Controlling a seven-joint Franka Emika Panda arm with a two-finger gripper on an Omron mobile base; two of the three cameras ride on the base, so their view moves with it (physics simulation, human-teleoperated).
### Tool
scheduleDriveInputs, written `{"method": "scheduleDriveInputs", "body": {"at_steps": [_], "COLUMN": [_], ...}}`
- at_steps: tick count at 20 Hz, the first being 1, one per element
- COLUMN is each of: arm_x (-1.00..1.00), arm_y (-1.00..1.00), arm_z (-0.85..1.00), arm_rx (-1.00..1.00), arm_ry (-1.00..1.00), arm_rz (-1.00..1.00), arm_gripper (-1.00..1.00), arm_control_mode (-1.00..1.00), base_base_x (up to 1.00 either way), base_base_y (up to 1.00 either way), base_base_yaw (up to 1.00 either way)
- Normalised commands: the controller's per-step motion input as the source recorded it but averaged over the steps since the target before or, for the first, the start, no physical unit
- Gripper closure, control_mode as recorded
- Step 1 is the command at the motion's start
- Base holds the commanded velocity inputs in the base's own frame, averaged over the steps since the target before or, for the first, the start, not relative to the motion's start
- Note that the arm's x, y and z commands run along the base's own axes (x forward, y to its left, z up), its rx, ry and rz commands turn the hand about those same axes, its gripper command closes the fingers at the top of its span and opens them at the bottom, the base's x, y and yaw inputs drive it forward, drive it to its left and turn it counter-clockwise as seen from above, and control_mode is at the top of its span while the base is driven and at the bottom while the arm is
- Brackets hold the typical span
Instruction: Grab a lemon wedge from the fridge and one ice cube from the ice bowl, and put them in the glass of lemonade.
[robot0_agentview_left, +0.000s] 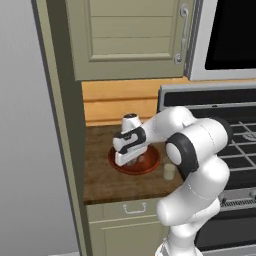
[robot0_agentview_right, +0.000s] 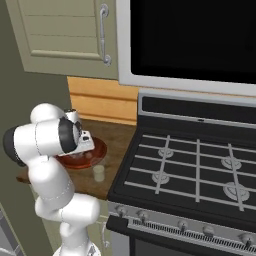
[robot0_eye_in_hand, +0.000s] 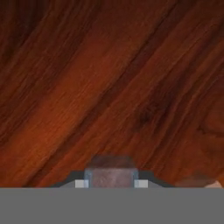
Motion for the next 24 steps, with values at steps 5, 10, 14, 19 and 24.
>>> {"method": "scheduleDriveInputs", "body": {"at_steps": [5,10,14,19,24], "arm_x": [-0.04,-0.34,-0.31,-0.08,-0.02], "arm_y": [0.0,-0.18,-0.61,-0.67,-0.67], "arm_z": [0.86,0.73,0.19,0.07,0.04], "arm_rx": [-0.06,0.0,0.02,0.13,0.13], "arm_ry": [0.0,0.0,0.03,-0.01,0.0], "arm_rz": [0.0,-0.01,-0.08,-0.13,-0.12], "arm_gripper": [1.0,1.0,1.0,1.0,1.0], "arm_control_mode": [-1.0,-1.0,-1.0,-1.0,-1.0], "base_base_x": [0.0,0.0,0.0,0.0,0.0], "base_base_y": [0.0,0.0,0.0,0.0,0.0], "base_base_yaw": [0.0,0.0,0.0,0.0,0.0]}}
